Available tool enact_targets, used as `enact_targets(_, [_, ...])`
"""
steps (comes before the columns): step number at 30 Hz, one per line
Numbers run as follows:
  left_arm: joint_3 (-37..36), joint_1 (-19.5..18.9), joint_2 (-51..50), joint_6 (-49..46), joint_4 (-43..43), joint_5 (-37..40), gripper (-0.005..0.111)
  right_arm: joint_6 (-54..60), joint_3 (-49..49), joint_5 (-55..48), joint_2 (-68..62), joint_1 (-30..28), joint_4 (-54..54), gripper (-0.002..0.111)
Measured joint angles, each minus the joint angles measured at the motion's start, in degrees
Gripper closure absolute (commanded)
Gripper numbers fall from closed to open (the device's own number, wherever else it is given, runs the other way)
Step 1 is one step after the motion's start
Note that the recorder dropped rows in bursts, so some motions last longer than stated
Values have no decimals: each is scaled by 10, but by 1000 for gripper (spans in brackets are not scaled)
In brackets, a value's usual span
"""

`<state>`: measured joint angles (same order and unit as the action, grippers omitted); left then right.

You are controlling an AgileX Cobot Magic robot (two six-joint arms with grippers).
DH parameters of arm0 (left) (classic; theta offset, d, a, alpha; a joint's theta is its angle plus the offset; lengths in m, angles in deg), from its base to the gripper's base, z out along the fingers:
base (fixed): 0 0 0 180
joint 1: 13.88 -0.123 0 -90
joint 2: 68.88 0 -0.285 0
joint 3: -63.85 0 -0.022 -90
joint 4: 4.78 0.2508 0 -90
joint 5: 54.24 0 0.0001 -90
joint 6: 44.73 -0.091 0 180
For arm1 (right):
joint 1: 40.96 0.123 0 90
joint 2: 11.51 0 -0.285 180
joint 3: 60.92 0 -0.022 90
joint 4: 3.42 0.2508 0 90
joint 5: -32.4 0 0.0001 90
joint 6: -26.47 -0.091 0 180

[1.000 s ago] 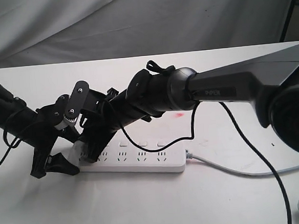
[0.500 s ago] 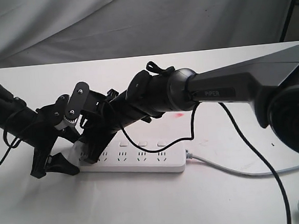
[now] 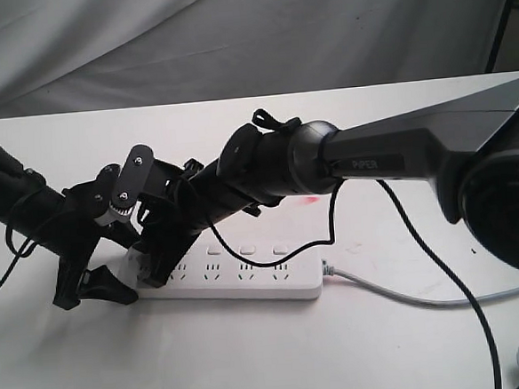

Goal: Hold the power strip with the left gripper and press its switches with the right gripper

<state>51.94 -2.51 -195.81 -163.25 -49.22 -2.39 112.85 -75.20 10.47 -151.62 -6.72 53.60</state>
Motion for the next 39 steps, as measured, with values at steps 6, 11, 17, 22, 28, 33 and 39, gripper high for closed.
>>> enact_targets(6, [0,0,0,0,0,0,38,0,0,-1,0,-6,-4,76])
enact_targets(11, [0,0,0,0,0,0,38,0,0,-1,-1,-6,-6,76])
enact_targets(17, [0,0,0,0,0,0,38,0,-1,-5,-3,-7,-6,76])
enact_targets(22, [0,0,0,0,0,0,38,0,-2,-8,-5,-9,-6,76])
enact_targets(28, [0,0,0,0,0,0,38,0,-6,-16,-10,-10,-6,76])
enact_targets(33, [0,0,0,0,0,0,38,-3,-8,-19,-14,-10,-3,76])
enact_targets(39, [0,0,0,0,0,0,38,-3,-9,-20,-15,-10,4,76])
